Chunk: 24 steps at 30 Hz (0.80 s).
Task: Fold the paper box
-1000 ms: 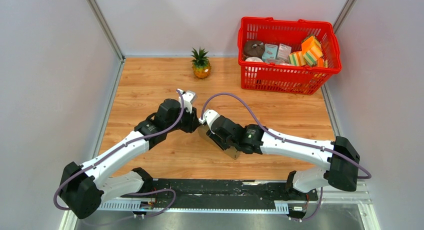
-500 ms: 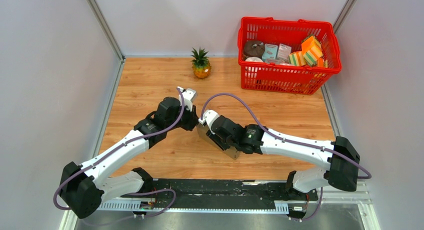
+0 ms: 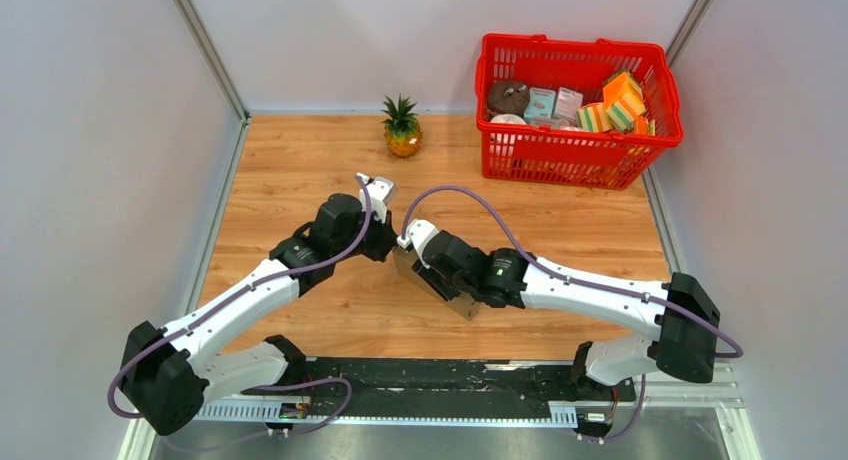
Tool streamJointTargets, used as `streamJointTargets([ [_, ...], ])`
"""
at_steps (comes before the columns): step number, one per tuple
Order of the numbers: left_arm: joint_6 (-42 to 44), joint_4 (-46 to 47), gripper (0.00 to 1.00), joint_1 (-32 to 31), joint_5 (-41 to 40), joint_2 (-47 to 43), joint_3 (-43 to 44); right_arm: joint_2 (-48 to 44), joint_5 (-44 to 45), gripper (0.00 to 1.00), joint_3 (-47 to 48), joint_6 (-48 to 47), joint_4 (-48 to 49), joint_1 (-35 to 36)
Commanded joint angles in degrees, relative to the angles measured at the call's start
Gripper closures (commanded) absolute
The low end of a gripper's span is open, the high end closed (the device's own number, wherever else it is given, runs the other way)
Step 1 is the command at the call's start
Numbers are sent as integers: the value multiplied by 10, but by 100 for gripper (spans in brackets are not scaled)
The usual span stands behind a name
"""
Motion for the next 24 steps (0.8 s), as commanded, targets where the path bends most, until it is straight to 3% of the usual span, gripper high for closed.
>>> streamJointTargets([
  [1, 29, -4, 95, -1, -9, 13, 18, -6, -30, 75, 7, 4, 18, 2],
  [3, 31, -5, 100, -2, -13, 10, 13, -8, -23, 75, 5, 4, 18, 1],
  [13, 28, -16, 100, -1, -31, -33, -24, 21, 32, 71, 7, -14, 36, 1],
  [17, 22, -18, 100, -2, -29, -44, -34, 33, 64, 60, 18, -10, 30, 1],
  [20, 11, -17, 100, -1, -27, -40, -33, 28, 57, 44, 29, 14, 19, 2],
  [21, 7, -18, 100, -1, -28, -39, -31, 25, 59, 33, 33, 26, 13, 2],
  [24, -10, -30, 100, -1, -38, -37, -21, 10, 60, 15, 62, 81, -40, 0],
])
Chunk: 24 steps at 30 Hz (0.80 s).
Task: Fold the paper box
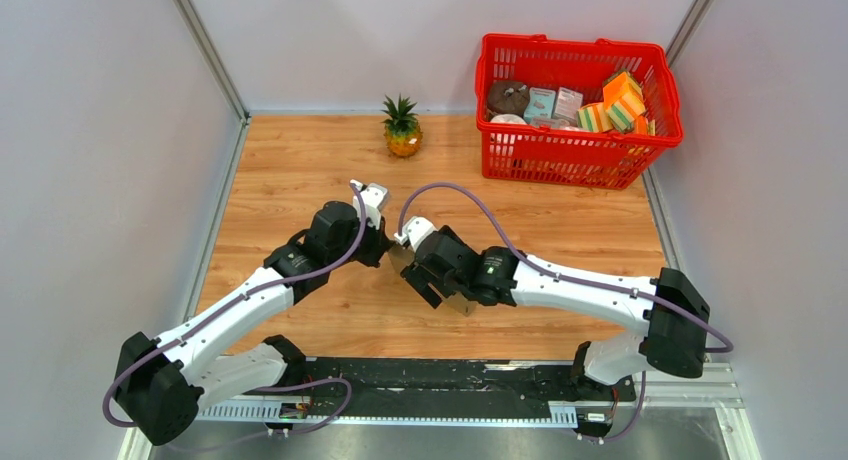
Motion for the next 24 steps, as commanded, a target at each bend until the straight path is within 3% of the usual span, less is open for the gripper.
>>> streamJointTargets([
  [1, -28, -19, 100, -1, -11, -2, 13, -21, 12, 13, 67, 76, -72, -4],
  [6, -57, -37, 100, -1, -12, -1, 23, -47, 12, 9, 109, 192, -203, -9],
  [10, -65, -42, 100, -3, -23, -2, 24, -68, -6, 14, 109, 276, -265, -9],
  [15, -73, -49, 100, -2, -28, 3, 28, -140, -27, 32, 72, 343, -277, -12],
  [19, -80, -48, 100, -3, -27, 5, 28, -174, -42, 50, 41, 349, -269, -21],
  [24, -83, -49, 100, -2, -25, 5, 29, -177, -40, 63, 21, 341, -252, -29],
])
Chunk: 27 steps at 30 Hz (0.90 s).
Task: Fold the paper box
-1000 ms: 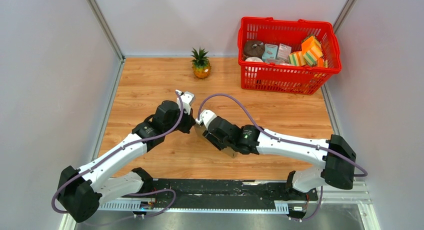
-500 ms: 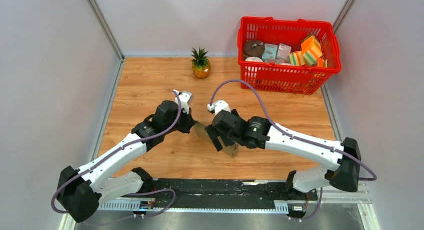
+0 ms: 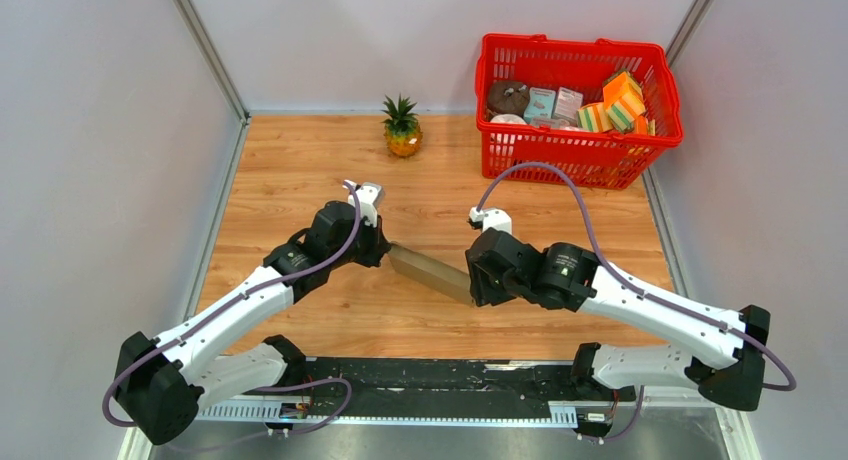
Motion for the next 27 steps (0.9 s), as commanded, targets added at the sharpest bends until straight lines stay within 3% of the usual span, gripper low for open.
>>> streamJointTargets([
  [1, -9, -17, 100, 0, -5, 2, 22, 5, -5, 65, -14, 8, 17, -12],
  [11, -6, -20, 100, -2, 1, 8, 28, 32, 0, 79, -27, -10, 61, -41],
  [27, -3, -15, 100, -3, 10, 13, 31, 30, -72, 98, -35, 26, 100, -103],
])
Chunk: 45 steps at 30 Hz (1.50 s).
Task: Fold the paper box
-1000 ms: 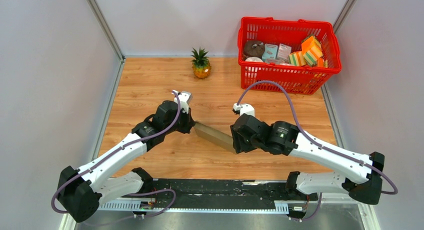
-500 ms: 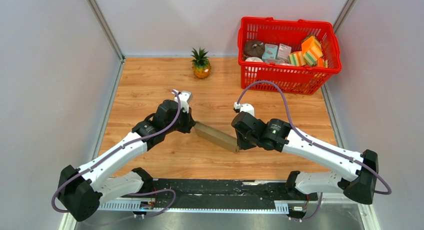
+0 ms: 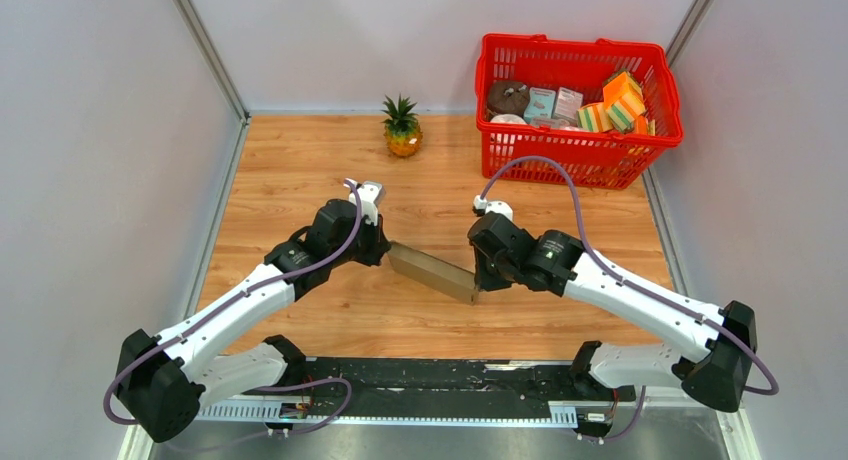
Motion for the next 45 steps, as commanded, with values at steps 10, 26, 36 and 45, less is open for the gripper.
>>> streamJointTargets([
  [10, 2, -7, 100, -4, 7, 4, 18, -37, -170, 100, -52, 87, 116, -101],
  [26, 5, -9, 100, -6, 0, 6, 13, -38, -183, 100, -61, 66, 96, -129],
  [36, 0, -2, 100, -6, -5, -1, 0, -27, -64, 100, -92, 10, 131, -57],
  [45, -9, 2, 100, -5, -11, -17, -26, -27, 12, 98, -148, -27, 201, -8],
])
